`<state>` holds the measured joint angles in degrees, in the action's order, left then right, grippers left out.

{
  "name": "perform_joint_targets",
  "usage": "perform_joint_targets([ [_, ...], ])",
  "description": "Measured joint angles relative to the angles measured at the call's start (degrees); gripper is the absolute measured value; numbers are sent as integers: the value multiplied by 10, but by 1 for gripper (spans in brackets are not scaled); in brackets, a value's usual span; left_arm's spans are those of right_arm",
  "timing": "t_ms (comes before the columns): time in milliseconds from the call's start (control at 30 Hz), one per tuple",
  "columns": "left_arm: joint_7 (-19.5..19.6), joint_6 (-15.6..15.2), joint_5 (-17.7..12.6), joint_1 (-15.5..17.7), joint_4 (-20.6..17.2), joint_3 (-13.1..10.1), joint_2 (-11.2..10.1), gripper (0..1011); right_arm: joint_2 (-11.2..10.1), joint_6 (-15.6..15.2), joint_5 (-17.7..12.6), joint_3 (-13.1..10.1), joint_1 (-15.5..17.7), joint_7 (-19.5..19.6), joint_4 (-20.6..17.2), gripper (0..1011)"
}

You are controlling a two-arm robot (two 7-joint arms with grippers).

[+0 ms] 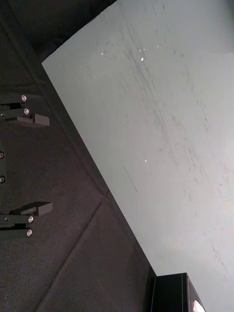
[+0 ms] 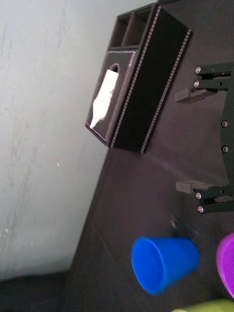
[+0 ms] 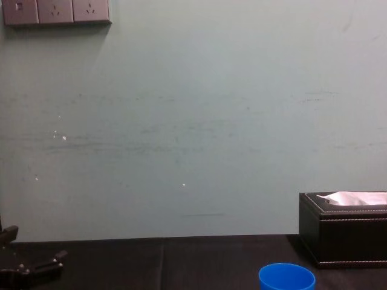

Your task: Stack the three plastic cups sequentially using one hand.

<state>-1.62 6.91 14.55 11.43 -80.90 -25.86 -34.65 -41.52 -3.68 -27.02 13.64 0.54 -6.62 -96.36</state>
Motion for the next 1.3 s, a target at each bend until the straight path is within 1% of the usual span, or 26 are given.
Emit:
perform_joint_targets([
  [33,0,0,0,0,0,0,0,1000,-7,-4,-6,-7,10,-4,-9,1004],
  [67,0,0,0,0,0,0,0,1000,-19,-9,-16,-21,29,-14,-25,1004],
  [133,0,0,0,0,0,0,0,1000,-32,-14,-28,-36,49,-23,-40,1004],
  [167,0,0,0,0,0,0,0,1000,-43,-16,-36,-49,69,-33,-54,1004],
  [200,0,0,0,0,0,0,0,1000,-43,-16,-36,-49,69,-33,-54,1004],
  [233,0,0,0,0,0,0,0,1000,-53,-18,-43,-61,88,-41,-65,1004],
  [300,0,0,0,0,0,0,0,1000,-63,-20,-49,-73,110,-49,-78,1004],
  [333,0,0,0,0,0,0,0,1000,-72,-21,-54,-84,132,-57,-89,1004],
  [367,0,0,0,0,0,0,0,1000,-76,-21,-55,-89,143,-61,-94,1004],
  [400,0,0,0,0,0,0,0,1000,-83,-22,-56,-96,160,-66,-103,1004],
  [467,0,0,0,0,0,0,0,1000,-89,-23,-56,-104,178,-72,-111,1004],
  [500,0,0,0,0,0,0,0,1000,-94,-23,-55,-109,194,-78,-118,1004],
  [633,0,0,0,0,0,0,0,1000,-103,-22,-51,-119,225,-91,-129,1004],
  [767,0,0,0,0,0,0,0,1000,-103,-21,-44,-118,242,-102,-134,1004],
  [867,0,0,0,0,0,0,0,1000,-98,-21,-39,-112,242,-107,-134,1004],
  [1000,0,0,0,0,0,0,0,1000,-86,-21,-29,-98,233,-113,-131,1004],
  [1100,0,0,0,0,0,0,0,1000,-74,-24,-21,-83,221,-119,-126,1004],
  [1133,0,0,0,0,0,0,0,1000,-74,-24,-21,-83,221,-119,-126,1004],
  [1300,0,0,0,0,0,0,0,1000,-52,-27,-13,-70,207,-120,-119,1004],
])
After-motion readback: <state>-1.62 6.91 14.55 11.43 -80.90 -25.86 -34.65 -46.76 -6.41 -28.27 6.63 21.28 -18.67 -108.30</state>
